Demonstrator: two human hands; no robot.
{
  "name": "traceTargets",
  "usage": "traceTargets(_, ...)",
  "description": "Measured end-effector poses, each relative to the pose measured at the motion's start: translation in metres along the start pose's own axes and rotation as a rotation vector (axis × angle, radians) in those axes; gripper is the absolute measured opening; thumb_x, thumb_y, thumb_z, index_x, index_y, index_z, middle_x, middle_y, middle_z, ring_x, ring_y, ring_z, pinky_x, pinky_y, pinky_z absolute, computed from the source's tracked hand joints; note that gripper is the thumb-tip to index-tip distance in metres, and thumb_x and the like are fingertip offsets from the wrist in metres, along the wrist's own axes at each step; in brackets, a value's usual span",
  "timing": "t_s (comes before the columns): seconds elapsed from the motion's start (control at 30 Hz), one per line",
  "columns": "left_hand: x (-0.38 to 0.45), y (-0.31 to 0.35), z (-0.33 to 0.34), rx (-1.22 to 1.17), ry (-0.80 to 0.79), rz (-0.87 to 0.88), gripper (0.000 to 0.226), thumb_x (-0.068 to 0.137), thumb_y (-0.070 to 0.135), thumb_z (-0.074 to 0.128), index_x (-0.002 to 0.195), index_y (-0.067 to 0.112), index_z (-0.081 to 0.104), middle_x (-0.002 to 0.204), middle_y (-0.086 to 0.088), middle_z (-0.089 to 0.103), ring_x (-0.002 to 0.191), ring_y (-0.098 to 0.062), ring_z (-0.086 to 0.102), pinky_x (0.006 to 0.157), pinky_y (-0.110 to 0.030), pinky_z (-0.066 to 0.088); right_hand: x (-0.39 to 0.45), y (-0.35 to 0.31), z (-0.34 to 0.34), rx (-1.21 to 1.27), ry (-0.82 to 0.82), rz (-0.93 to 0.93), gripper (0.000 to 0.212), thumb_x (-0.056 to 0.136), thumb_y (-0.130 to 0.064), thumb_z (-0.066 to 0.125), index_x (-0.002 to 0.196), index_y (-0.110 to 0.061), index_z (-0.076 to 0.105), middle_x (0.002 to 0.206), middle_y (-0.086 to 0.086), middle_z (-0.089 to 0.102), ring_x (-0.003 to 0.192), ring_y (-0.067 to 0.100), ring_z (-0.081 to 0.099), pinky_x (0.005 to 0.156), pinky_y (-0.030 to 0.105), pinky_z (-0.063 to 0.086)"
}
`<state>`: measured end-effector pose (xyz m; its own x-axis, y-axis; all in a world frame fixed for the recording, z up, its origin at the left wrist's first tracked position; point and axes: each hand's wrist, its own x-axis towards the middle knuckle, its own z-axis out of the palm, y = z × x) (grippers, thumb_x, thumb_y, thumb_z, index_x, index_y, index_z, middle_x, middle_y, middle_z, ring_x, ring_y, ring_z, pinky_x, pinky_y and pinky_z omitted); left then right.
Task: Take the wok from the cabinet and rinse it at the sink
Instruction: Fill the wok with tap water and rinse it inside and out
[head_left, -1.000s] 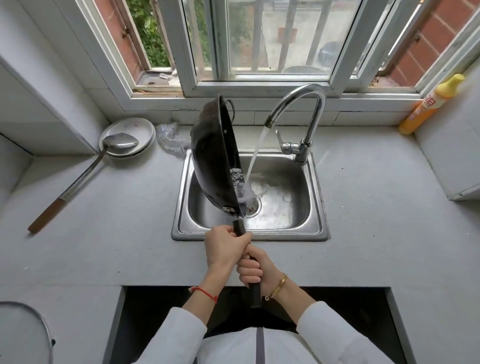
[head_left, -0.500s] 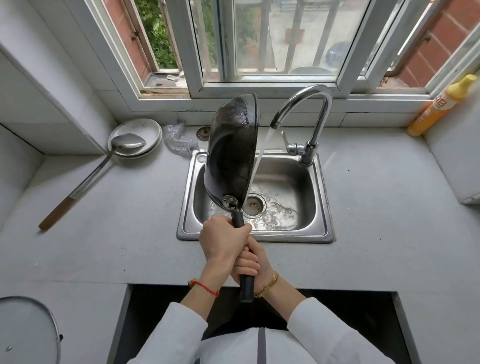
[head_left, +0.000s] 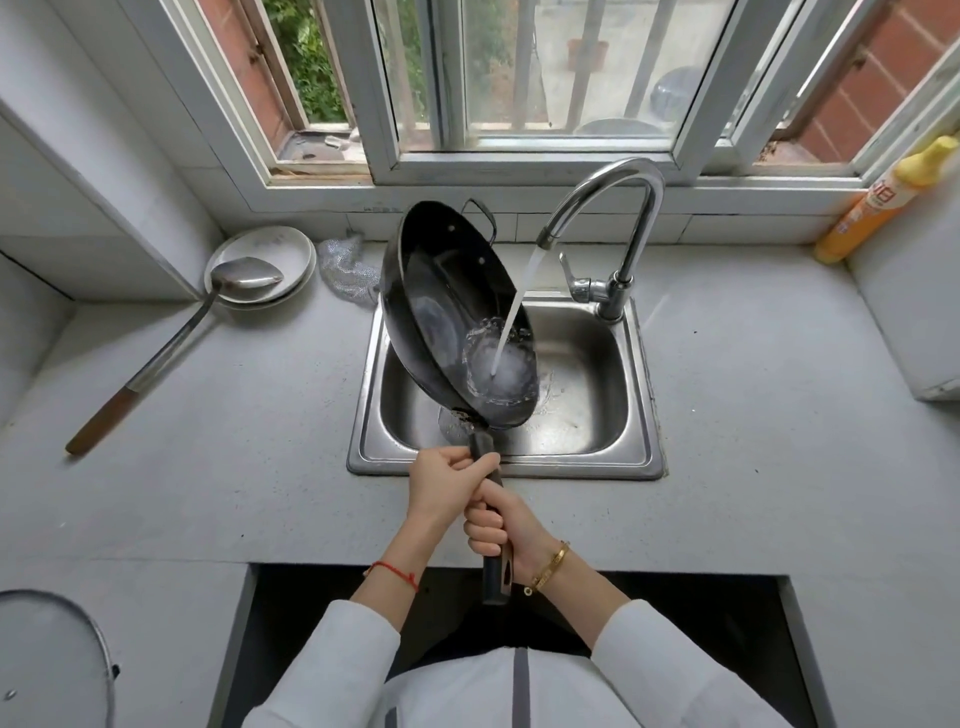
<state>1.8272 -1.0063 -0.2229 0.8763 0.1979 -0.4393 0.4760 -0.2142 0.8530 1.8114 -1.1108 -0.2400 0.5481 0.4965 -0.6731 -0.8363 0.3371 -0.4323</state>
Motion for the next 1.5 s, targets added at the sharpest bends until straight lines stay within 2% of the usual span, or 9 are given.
traceTargets(0.2,0.008,-0.009,0.014,-0.185,-0.213,-0.098,0.011,0.085,0.013,0.070,0.083,0.006,0.078,0.083,-0.011,0.077,0.072,-0.013,0.067,0.065,-0.019,0.052,-0.004,0.004,-0.023,-0.222,0.193,-0.068,0.030,0.090,-0.018,0.057,0.060,-0.016,0.050,0.043,-0.003,0.038,0.034,0.011,0.037,0.035,0.020,0.034)
traceTargets(0.33,0.014,-0.016,0.016,-0.217,-0.290,-0.173,0.012,0.089,0.013,0.066,0.092,0.006,0.076,0.095,-0.015,0.075,0.083,-0.019,0.071,0.075,-0.023,0.055,0.000,0.009,-0.031,-0.329,0.261,-0.097,0.014,0.090,-0.018,0.057,0.079,-0.010,0.057,0.048,-0.001,0.045,0.038,0.012,0.043,0.038,0.022,0.040)
traceTargets(0.5,0.019,-0.024,0.016,-0.236,-0.351,-0.266,0.026,0.092,0.011,0.062,0.112,-0.005,0.068,0.105,-0.018,0.071,0.091,-0.023,0.068,0.087,-0.031,0.054,0.008,0.020,-0.033,-0.428,0.362,-0.147,0.011,0.087,-0.013,0.059,0.077,-0.009,0.059,0.045,-0.001,0.049,0.036,0.013,0.046,0.037,0.022,0.041)
traceTargets(0.6,0.020,-0.026,0.017,-0.228,-0.360,-0.303,0.027,0.093,0.010,0.060,0.114,-0.005,0.067,0.109,-0.020,0.070,0.099,-0.026,0.066,0.101,-0.041,0.047,0.011,0.024,-0.034,-0.487,0.416,-0.167,0.011,0.086,-0.011,0.059,0.075,-0.010,0.059,0.043,-0.001,0.051,0.035,0.013,0.046,0.036,0.023,0.042)
traceTargets(0.7,0.022,-0.027,0.018,-0.208,-0.376,-0.315,0.025,0.094,0.010,0.059,0.113,-0.003,0.067,0.108,-0.019,0.070,0.100,-0.025,0.066,0.105,-0.042,0.046,0.013,0.027,-0.035,-0.535,0.464,-0.179,0.013,0.087,-0.011,0.059,0.074,-0.010,0.060,0.044,-0.001,0.053,0.035,0.013,0.048,0.037,0.024,0.044)
traceTargets(1.07,0.022,-0.038,0.024,-0.053,-0.494,-0.321,0.029,0.095,0.010,0.057,0.117,-0.007,0.064,0.116,-0.022,0.068,0.095,-0.020,0.066,0.073,-0.015,0.053,0.011,0.048,-0.043,-0.537,0.551,-0.150,0.014,0.093,-0.010,0.055,0.079,-0.009,0.060,0.049,0.003,0.054,0.037,0.014,0.051,0.040,0.026,0.048)
traceTargets(1.2,0.021,-0.042,0.026,-0.034,-0.484,-0.327,0.027,0.095,0.008,0.056,0.116,-0.007,0.065,0.116,-0.022,0.068,0.094,-0.020,0.065,0.074,-0.015,0.052,0.010,0.049,-0.045,-0.538,0.537,-0.129,0.014,0.094,-0.012,0.054,0.082,-0.007,0.060,0.049,0.003,0.055,0.036,0.013,0.052,0.041,0.026,0.049)
traceTargets(1.4,0.020,-0.045,0.031,-0.022,-0.435,-0.351,0.028,0.095,0.007,0.056,0.116,-0.009,0.065,0.110,-0.019,0.069,0.073,-0.005,0.066,0.058,-0.006,0.050,0.012,0.051,-0.047,-0.542,0.516,-0.117,0.015,0.095,-0.014,0.052,0.083,-0.008,0.059,0.051,0.003,0.054,0.039,0.014,0.052,0.042,0.026,0.050)
traceTargets(1.5,0.020,-0.043,0.032,-0.014,-0.438,-0.359,0.028,0.096,0.008,0.054,0.118,-0.008,0.063,0.117,-0.020,0.068,0.077,-0.008,0.064,0.057,-0.006,0.050,0.014,0.053,-0.050,-0.553,0.514,-0.115,0.015,0.095,-0.015,0.053,0.084,-0.009,0.059,0.050,0.002,0.055,0.038,0.013,0.053,0.041,0.025,0.050)
